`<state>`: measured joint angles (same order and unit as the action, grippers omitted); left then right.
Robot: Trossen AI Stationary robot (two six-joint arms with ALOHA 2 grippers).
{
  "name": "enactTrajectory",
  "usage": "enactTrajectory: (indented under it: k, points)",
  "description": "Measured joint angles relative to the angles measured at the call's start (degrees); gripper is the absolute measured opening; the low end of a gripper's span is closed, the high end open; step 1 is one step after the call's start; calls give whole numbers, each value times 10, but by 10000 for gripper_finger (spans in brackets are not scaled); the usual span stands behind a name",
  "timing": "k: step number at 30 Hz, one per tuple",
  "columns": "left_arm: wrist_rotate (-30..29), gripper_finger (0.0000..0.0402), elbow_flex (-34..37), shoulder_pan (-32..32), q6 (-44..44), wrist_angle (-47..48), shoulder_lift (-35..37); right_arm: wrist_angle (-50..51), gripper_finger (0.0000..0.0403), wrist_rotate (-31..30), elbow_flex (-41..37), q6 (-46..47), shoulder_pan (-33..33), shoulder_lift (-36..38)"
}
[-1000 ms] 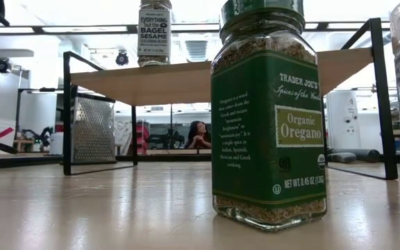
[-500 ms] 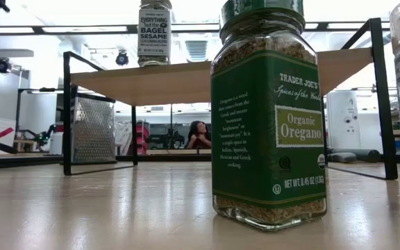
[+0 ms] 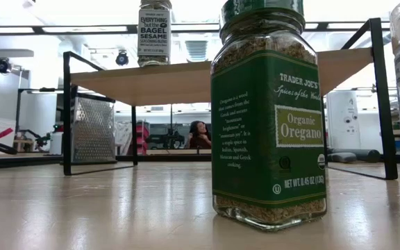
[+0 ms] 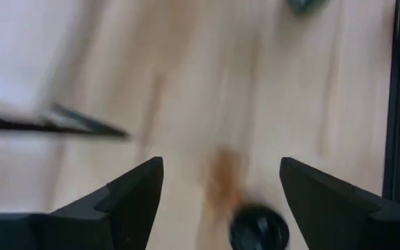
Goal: Shelf spices
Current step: Remove the white seasoning bottle from the shelf
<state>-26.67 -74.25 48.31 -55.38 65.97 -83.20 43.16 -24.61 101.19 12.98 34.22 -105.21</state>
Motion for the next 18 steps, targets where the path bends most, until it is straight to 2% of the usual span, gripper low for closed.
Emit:
enactTrajectory:
  k: [4, 9, 18]
  points:
    - [-35, 278, -63, -44, 58, 19, 0, -2, 212, -1, 0, -1, 0, 0]
    - [-38, 282, -111, -119, 151, 24, 0, -2, 212, -1, 0, -1, 0, 0]
    - [38, 297, -120, -244, 252, 40, 0, 0, 224, -1, 0, -8, 0, 0]
